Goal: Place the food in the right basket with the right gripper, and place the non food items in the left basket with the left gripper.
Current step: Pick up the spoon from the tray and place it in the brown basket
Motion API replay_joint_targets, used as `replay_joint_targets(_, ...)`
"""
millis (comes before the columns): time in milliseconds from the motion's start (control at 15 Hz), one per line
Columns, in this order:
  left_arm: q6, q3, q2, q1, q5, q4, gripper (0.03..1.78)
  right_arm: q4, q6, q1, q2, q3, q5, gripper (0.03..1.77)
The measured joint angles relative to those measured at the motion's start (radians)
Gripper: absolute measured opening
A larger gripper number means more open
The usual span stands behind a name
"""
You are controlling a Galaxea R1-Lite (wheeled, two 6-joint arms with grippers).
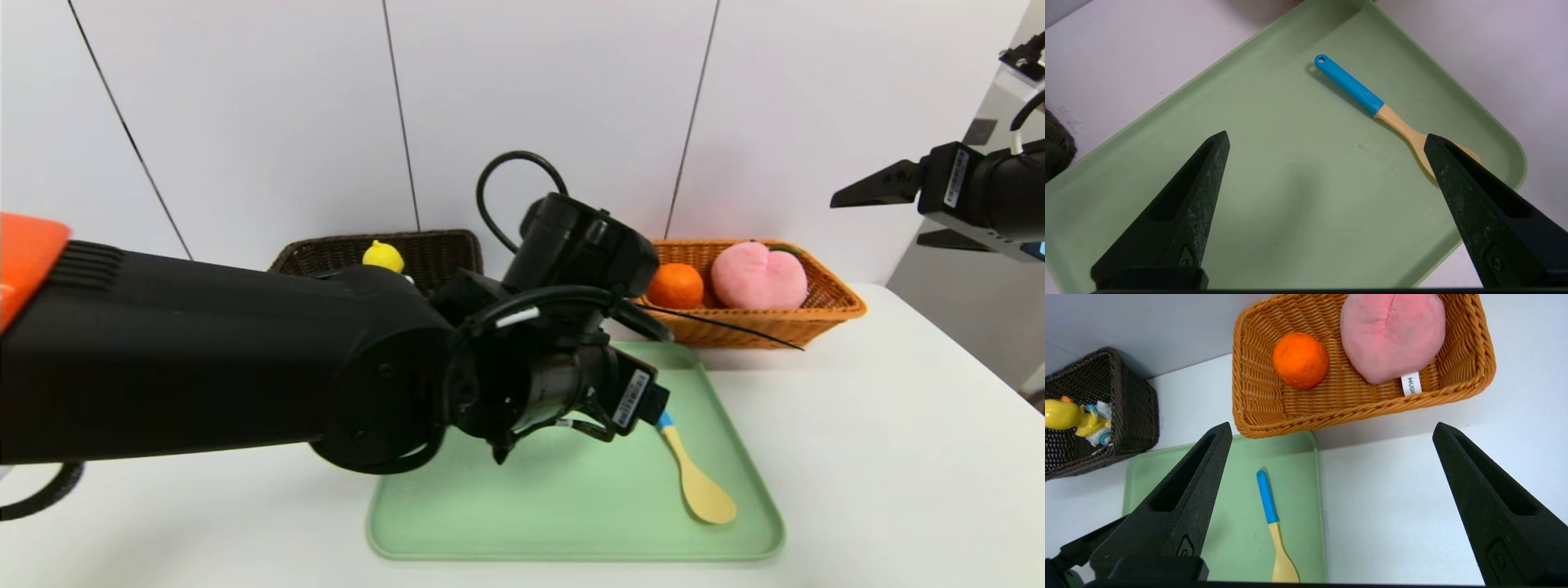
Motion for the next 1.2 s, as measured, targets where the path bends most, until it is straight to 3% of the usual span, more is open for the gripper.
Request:
replay_joint_targets(333, -0.144, -0.209, 0.148, -0.064, 0.114, 0.174, 1.69, -0.001, -0.001, -0.009, -0.001, 0.032, 0.000, 1.69)
replay_joint_targets(733, -0.297, -0.407, 0.260, -0.094, 0.125, 0.378, 1.69, -0.002, 0.000, -0.010, -0.002, 0.048, 0.007, 1.69)
replay_joint_targets(1200, -0.304, -0.509, 0.352, -0.097, 0.126, 0.406, 1.69, -0.016, 0.000, -0.010, 0.005, 0.067, 0.014, 1.69)
